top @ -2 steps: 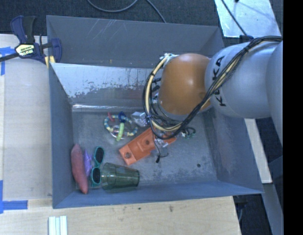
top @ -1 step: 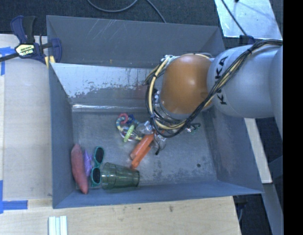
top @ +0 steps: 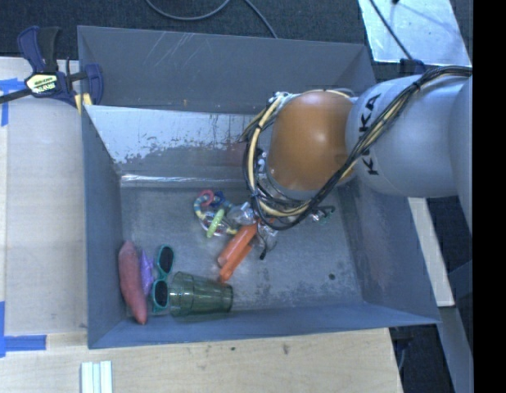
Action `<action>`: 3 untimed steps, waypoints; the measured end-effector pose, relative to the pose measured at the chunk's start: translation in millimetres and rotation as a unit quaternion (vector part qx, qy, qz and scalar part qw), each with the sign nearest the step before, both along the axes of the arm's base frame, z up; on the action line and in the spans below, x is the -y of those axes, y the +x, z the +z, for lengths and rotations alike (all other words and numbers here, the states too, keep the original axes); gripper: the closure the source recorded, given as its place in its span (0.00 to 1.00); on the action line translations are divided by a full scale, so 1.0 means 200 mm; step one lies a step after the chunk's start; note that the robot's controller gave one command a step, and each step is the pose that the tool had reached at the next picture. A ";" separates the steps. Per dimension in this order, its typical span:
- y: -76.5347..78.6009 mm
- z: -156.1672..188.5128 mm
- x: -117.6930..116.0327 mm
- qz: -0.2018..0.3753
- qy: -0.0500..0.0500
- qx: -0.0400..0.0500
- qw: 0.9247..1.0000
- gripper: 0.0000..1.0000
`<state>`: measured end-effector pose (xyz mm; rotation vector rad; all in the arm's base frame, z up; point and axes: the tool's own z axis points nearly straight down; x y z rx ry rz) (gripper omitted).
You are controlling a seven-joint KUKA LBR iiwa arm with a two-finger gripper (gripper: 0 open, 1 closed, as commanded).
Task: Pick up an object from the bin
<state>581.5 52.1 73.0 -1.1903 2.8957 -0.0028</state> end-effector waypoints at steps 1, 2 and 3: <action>-0.01 0.15 0.00 -0.009 0.000 -0.006 1.000 1.00; 0.08 0.52 0.03 -0.029 0.001 0.001 1.000 1.00; 0.08 0.52 0.03 -0.030 0.001 0.000 1.000 1.00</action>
Offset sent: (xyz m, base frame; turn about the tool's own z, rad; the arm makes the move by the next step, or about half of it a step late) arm 0.0156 -0.0065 0.1045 0.0548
